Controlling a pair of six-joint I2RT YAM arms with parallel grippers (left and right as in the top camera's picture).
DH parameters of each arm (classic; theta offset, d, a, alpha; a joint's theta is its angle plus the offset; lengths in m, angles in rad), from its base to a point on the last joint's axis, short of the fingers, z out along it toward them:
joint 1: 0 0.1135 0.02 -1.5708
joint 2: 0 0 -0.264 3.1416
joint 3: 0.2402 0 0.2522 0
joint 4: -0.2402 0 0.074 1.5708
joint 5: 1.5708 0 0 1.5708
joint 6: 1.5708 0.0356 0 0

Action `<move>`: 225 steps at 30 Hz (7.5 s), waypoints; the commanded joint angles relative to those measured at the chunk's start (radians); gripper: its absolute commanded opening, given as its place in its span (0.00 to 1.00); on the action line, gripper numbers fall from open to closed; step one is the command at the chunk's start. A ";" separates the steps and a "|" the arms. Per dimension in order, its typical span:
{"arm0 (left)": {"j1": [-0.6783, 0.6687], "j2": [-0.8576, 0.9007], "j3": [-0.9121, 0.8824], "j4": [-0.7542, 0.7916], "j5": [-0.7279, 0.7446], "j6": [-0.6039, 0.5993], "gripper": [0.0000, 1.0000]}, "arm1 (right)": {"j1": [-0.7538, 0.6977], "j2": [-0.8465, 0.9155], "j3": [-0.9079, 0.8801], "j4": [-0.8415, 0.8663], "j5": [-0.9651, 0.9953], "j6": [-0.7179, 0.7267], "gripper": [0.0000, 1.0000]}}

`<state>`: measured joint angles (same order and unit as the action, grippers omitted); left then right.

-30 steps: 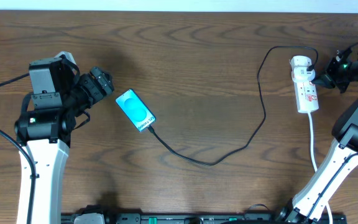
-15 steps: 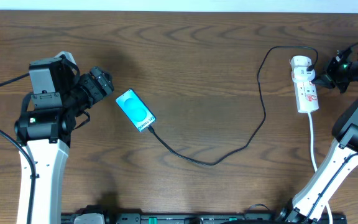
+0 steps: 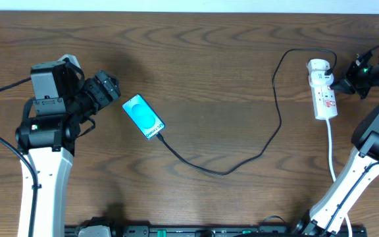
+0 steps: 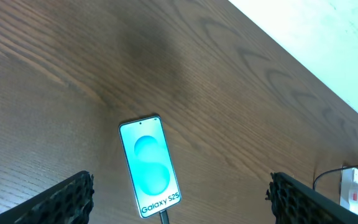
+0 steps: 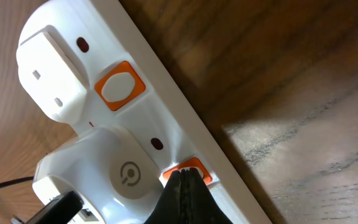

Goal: Plug charger to phone and switch on socket

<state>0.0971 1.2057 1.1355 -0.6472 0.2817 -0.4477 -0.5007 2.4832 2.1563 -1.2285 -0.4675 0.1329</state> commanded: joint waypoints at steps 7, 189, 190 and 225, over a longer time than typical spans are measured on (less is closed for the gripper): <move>0.004 0.003 0.001 0.000 -0.014 0.010 0.91 | 0.011 0.019 -0.006 -0.005 0.005 0.009 0.01; 0.004 0.003 0.001 0.000 -0.014 0.010 0.91 | 0.130 0.019 -0.006 -0.006 -0.060 0.038 0.01; 0.004 0.003 0.001 0.000 -0.014 0.010 0.91 | 0.132 0.019 -0.006 -0.006 -0.060 0.038 0.01; 0.004 0.003 0.001 0.000 -0.014 0.010 0.91 | 0.180 0.019 -0.006 0.000 -0.063 0.057 0.01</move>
<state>0.0971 1.2057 1.1355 -0.6472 0.2817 -0.4477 -0.4469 2.4733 2.1662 -1.2297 -0.3561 0.1791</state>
